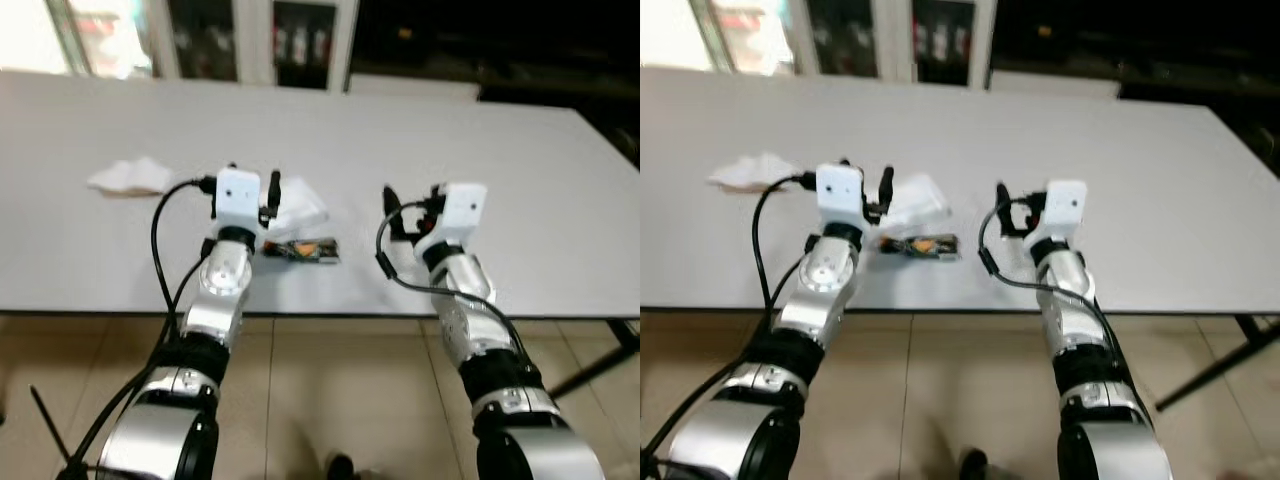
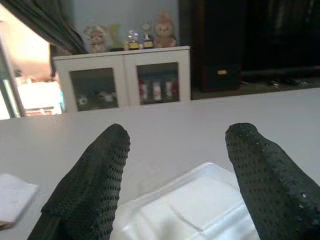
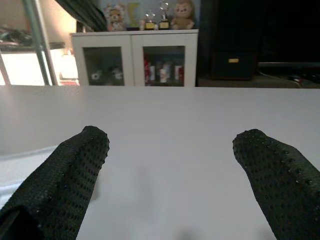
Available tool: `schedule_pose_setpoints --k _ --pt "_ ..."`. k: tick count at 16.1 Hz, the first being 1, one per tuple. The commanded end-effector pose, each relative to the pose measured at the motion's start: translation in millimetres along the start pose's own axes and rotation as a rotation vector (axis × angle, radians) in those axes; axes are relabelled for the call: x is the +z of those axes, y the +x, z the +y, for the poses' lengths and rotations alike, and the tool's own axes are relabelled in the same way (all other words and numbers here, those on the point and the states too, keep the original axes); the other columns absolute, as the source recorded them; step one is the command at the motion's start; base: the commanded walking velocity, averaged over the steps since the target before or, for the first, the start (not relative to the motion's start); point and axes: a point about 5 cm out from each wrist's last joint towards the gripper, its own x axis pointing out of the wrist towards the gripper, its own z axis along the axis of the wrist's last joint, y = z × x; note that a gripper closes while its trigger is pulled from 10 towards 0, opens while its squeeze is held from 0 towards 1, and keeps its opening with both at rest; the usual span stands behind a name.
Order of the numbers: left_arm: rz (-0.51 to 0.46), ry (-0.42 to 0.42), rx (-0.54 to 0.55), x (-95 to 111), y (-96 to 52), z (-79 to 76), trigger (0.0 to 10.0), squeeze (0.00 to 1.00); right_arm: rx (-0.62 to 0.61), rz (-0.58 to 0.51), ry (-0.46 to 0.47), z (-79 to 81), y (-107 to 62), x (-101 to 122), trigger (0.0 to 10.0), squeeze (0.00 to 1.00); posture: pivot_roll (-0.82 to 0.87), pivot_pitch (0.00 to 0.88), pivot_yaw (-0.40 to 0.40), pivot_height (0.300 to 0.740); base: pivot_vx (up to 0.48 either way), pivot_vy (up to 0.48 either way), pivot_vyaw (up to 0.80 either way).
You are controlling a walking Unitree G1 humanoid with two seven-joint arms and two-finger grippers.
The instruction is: Picking trash to rubbish bin
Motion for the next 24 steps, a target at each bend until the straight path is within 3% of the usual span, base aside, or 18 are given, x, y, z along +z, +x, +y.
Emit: schedule_pose_setpoints --k 1,14,20,21,22,24 --pt "-0.002 -0.002 -0.016 0.4 -0.6 -3.1 10.0 0.00 0.000 0.001 0.004 -1.9 -1.1 1.5 10.0 1.00 -0.05 0.042 -0.099 0.740 0.000 0.000 0.00" --pt "-0.007 0.002 -0.011 1.9 0.4 -2.5 10.0 0.00 0.169 0.023 -0.003 6.6 -5.7 4.2 10.0 1.00 -0.06 0.034 -0.119 0.740 0.000 0.000 0.00" --pt "0.002 0.003 0.004 -1.1 -1.6 3.8 10.0 0.00 0.155 0.033 -0.004 12.2 -7.0 0.8 10.0 1.00 -0.07 0.062 -0.105 0.740 0.000 0.000 0.00" --pt "0.000 0.005 0.003 -0.3 -0.7 4.3 10.0 0.00 0.155 0.033 -0.007 12.6 -6.9 0.7 10.0 0.40 -0.07 0.061 -0.100 0.740 0.000 0.000 0.00" --pt "0.000 0.006 0.003 0.2 -0.3 4.3 10.0 0.00 0.156 0.033 -0.014 12.7 -6.8 0.8 10.0 0.00 -0.07 0.061 -0.099 0.740 0.000 0.000 0.00" --pt "-0.002 0.006 -0.003 1.2 0.5 2.8 10.0 0.00 0.158 0.032 -0.018 13.3 -6.7 1.2 10.0 0.00 -0.07 0.062 -0.095 0.740 0.000 0.000 0.00"
